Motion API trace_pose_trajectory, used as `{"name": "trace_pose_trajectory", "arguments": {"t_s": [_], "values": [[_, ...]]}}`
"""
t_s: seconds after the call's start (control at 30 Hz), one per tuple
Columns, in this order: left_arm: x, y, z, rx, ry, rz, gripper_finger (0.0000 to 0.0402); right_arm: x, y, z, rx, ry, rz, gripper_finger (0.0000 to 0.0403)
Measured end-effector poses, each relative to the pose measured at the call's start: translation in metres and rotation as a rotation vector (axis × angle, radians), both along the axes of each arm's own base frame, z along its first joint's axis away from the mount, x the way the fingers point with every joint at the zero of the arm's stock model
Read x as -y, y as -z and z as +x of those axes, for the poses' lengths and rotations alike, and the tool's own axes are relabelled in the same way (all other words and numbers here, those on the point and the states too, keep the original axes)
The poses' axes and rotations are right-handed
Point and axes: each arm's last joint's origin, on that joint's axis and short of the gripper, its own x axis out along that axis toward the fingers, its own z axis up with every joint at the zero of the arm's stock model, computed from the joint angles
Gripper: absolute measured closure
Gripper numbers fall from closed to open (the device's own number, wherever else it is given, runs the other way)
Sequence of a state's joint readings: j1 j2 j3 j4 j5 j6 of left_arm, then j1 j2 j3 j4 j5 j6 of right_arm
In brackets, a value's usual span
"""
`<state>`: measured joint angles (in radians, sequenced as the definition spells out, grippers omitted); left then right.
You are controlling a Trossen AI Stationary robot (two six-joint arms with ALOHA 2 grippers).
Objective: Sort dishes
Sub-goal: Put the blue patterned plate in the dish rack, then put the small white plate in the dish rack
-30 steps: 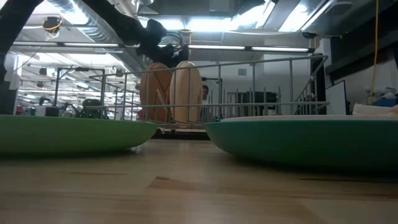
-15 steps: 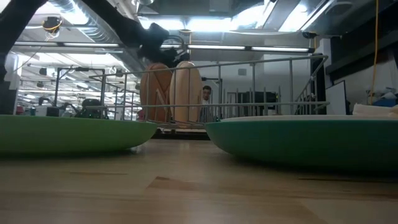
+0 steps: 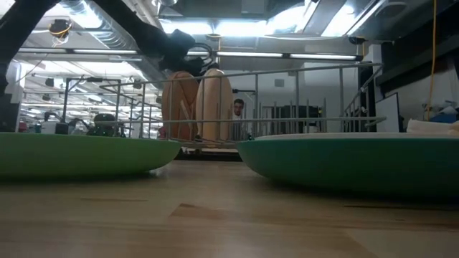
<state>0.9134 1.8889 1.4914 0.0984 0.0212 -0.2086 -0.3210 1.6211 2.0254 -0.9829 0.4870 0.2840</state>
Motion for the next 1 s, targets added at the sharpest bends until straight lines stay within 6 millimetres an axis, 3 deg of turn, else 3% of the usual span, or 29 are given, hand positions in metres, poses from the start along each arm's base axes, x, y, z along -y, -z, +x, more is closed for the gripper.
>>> {"name": "trace_pose_trajectory", "arguments": {"t_s": [0.53, 0.8, 1.0], "values": [[-0.001, -0.024, -0.001, 0.222, -0.029, 0.076, 0.0259, 0.000, 0.000, 0.000, 0.001, 0.001, -0.001, 0.0276], [0.023, -0.078, -0.018, 0.246, 0.047, 0.252, 0.0265, 0.000, 0.000, 0.000, -0.020, -0.013, -0.019, 0.0276], [0.063, -0.126, -0.032, 0.324, 0.424, 0.330, 0.0276, -0.001, -0.001, -0.001, -0.051, -0.048, -0.045, 0.0276]]}}
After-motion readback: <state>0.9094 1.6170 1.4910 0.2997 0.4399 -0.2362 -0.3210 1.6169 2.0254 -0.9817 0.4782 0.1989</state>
